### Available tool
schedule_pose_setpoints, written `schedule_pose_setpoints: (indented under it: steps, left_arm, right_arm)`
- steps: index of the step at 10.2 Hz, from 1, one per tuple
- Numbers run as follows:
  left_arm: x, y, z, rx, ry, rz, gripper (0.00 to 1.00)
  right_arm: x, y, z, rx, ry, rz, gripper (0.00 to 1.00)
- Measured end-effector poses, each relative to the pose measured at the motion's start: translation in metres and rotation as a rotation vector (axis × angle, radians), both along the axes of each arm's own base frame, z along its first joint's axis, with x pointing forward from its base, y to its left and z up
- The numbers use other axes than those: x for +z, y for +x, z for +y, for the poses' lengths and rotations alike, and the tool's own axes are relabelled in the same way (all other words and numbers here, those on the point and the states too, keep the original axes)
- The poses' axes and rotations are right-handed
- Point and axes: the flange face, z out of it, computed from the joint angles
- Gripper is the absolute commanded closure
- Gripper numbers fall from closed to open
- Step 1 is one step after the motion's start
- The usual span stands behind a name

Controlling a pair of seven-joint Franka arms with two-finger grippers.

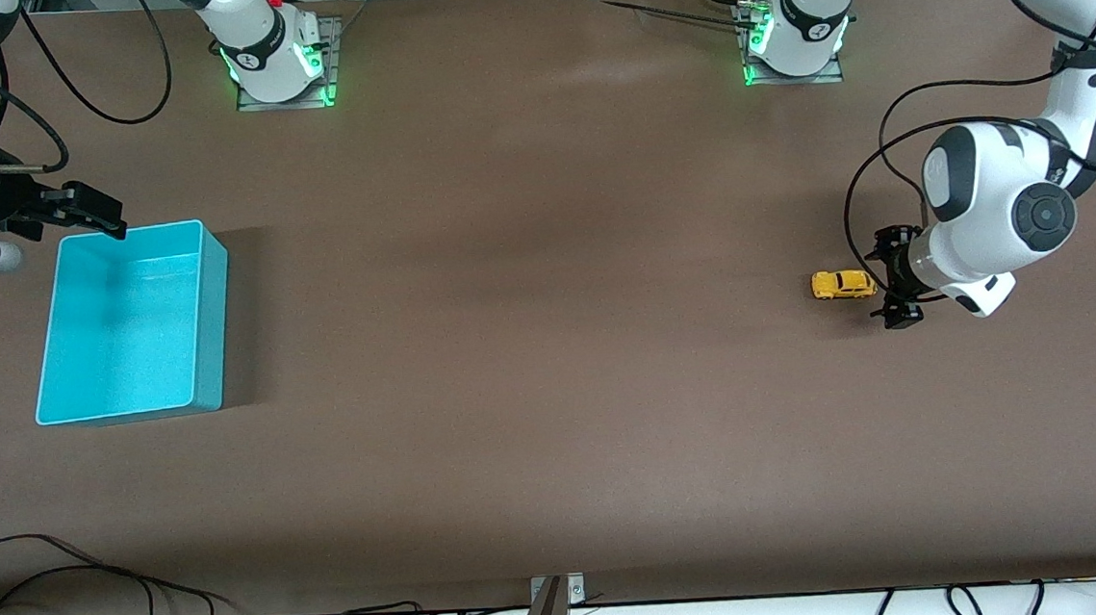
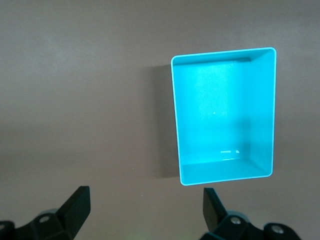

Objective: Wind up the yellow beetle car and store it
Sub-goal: 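Lower the left gripper and close it on the yellow car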

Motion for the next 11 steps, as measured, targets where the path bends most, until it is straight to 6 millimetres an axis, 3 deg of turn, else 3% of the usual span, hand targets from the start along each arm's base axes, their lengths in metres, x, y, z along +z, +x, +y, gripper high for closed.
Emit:
schedule_pose_setpoints:
  steps: [2,6,8,9,11]
  left_arm:
    - [-0.024,-0.005,0.002,0.022,0.002,-0.003,0.00]
    - [-0.047,-0.018,0.003,0.032,0.004,-0.003,0.01]
    - [-0.057,-0.024,0.002,0.031,0.003,0.020,0.13]
    - [-0.062,-0.026,0.002,0.032,0.003,0.030,0.22]
    - [-0.068,-0.030,0.002,0.032,0.003,0.044,0.91]
  right_arm:
    - [0.000,0.000,0.000,0.000,0.000,0.000,0.00]
    - [0.000,0.000,0.000,0.000,0.000,0.000,0.00]
    - [0.000,0.000,0.000,0.000,0.000,0.000,0.00]
    - [0.000,0.000,0.000,0.000,0.000,-0.001,0.00]
    - [0.000,0.000,0.000,0.000,0.000,-0.001,0.00]
